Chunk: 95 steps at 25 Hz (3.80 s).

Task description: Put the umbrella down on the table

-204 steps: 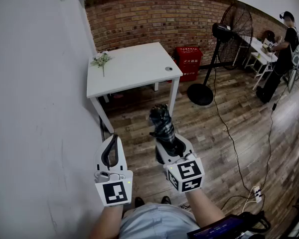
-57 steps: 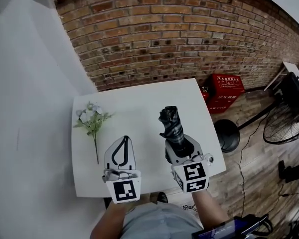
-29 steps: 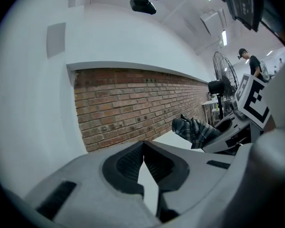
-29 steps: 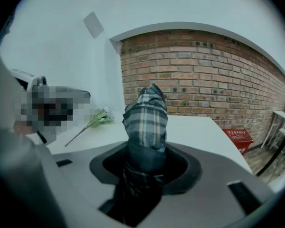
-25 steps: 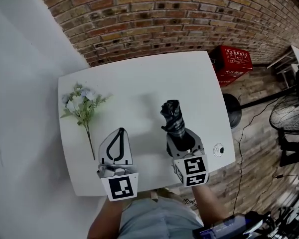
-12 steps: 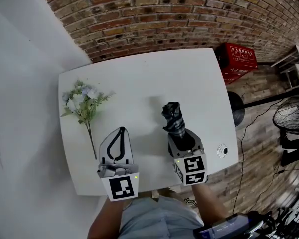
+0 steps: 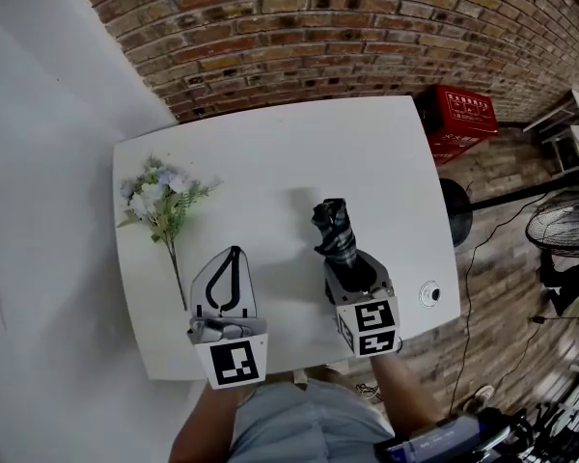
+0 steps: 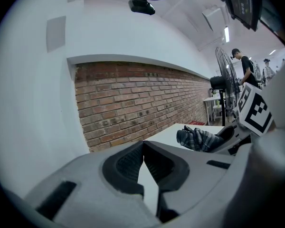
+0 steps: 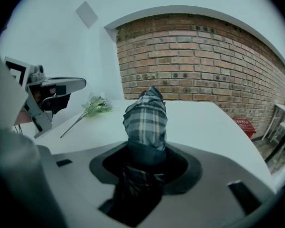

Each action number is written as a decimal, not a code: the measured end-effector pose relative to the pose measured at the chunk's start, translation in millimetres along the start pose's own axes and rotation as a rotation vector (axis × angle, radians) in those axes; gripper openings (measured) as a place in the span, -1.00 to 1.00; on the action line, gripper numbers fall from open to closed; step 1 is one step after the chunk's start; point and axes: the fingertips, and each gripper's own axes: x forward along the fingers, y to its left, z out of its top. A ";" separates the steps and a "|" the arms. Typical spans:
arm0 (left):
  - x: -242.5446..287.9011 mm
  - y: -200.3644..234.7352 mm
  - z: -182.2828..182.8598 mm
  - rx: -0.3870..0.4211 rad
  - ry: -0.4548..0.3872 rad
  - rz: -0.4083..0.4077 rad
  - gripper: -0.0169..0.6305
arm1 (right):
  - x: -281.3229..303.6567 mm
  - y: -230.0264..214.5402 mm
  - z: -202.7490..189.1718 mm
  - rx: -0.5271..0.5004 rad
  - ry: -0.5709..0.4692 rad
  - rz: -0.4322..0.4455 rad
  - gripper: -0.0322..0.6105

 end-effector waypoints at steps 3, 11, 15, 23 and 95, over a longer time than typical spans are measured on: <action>-0.1 -0.2 0.4 -0.002 0.000 0.002 -0.92 | 1.0 -1.0 -0.1 0.002 0.003 0.001 -0.30; -0.6 1.5 3.0 -0.005 0.000 0.008 -0.92 | 2.3 -2.0 -0.9 0.008 0.022 0.004 -0.30; 1.9 2.4 1.2 -0.013 0.000 0.007 -0.92 | 6.1 -3.9 -2.1 0.020 0.034 0.001 -0.29; 6.3 4.3 -3.9 -0.019 0.009 0.006 -0.92 | 12.5 -5.8 -6.1 0.037 0.070 0.003 -0.29; -135.2 -28.0 190.4 0.026 -0.290 0.170 -0.92 | -211.6 25.9 184.8 -0.148 -0.565 0.043 -0.89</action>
